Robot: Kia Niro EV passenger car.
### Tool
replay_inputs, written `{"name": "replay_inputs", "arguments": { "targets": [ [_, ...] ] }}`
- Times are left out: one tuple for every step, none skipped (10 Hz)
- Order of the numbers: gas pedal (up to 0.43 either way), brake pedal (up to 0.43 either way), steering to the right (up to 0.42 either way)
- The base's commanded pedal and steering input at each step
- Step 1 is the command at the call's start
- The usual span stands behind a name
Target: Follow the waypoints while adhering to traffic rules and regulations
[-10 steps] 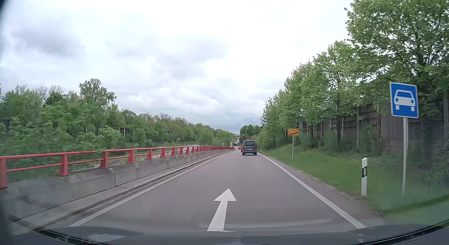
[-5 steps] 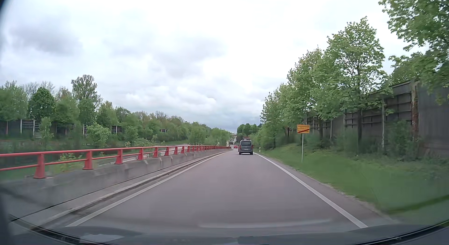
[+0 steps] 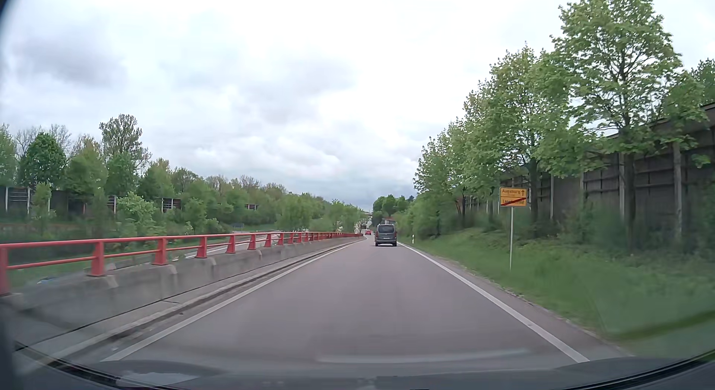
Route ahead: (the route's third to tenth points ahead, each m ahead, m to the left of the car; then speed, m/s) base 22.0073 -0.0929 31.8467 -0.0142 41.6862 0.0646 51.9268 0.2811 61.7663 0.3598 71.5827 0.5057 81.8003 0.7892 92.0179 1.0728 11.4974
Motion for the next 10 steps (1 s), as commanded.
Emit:
{"name": "replay_inputs", "arguments": {
  "targets": [
    [0.287, 0.012, 0.005],
    [0.287, 0.012, 0.004],
    [0.287, 0.012, 0.001],
    [0.287, 0.012, 0.0],
    [0.287, 0.012, 0.0],
    [0.287, 0.012, -0.003],
    [0.299, 0.012, -0.006],
    [0.299, 0.012, -0.009],
    [0.299, 0.012, -0.009],
    [0.299, 0.012, -0.009]
  ]
}}
